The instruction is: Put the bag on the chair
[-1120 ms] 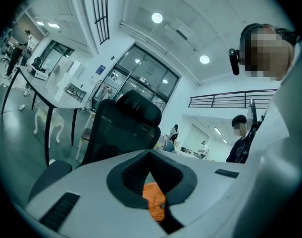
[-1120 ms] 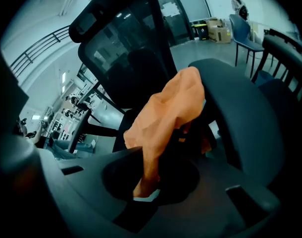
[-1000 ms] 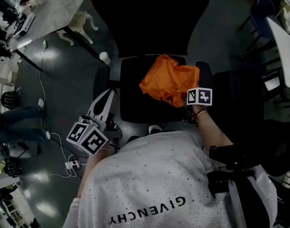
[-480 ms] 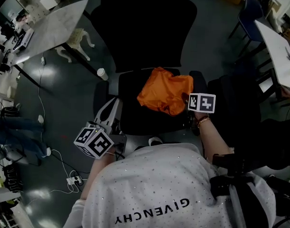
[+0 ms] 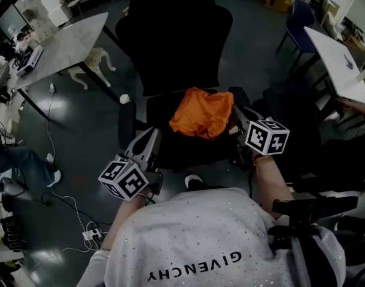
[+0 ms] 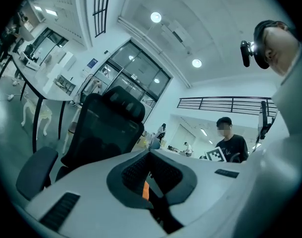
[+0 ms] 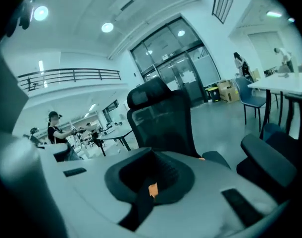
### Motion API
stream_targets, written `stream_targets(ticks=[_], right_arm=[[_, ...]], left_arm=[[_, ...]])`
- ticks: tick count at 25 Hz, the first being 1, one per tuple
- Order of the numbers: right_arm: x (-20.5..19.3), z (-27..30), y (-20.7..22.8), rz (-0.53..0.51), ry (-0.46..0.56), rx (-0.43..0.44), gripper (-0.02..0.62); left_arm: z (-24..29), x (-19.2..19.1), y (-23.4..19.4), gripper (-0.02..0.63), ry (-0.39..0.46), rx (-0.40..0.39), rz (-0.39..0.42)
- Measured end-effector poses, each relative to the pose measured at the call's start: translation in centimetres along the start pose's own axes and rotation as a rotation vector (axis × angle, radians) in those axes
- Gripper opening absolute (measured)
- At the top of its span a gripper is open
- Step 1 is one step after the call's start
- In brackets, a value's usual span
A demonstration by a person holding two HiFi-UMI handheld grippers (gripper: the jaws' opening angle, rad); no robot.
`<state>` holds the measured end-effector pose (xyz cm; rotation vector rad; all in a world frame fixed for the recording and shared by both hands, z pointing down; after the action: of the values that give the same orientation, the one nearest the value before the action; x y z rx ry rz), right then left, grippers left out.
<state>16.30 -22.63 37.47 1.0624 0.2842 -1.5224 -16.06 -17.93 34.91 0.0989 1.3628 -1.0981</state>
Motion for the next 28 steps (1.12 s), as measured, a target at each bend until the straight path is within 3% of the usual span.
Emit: stream_targets(ticks=[4,15,22,28], right_arm=[[-3.0,-3.2,-2.9,-0.095,-0.017,-0.001,0.003],[-12.3,-12.2,-9.1,-0.123,-0.002,-0.003,0.003],[-15.6,-15.7,-12.0,-0.139,-0.003,-0.014,0.003],[-16.9,-17.0,-12.8,-0.162,-0.008,-0.023,0.003]], left_arm=[[-3.5,-1.8,2.0,0.000,0.017,0.002,-0.003],[-14.0,-8.2,8.2,0.000,0.032,0.001,0.033],[-18.8,-11.2,9.3,0.000,0.035,0.021,0.008],[-20.0,-12.2,10.3,0.000,0.045,0.011,0.006]])
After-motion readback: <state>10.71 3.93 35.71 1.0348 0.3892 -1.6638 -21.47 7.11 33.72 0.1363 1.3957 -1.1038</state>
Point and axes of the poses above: the fingertips, and each gripper's own axes: z forward along the fingers, y to its right, x out of its top, the point moved 8 cm from there along -z, backward along the fingers, and after that the axes turned 14 degrees about -y, right-handed, at the moved point
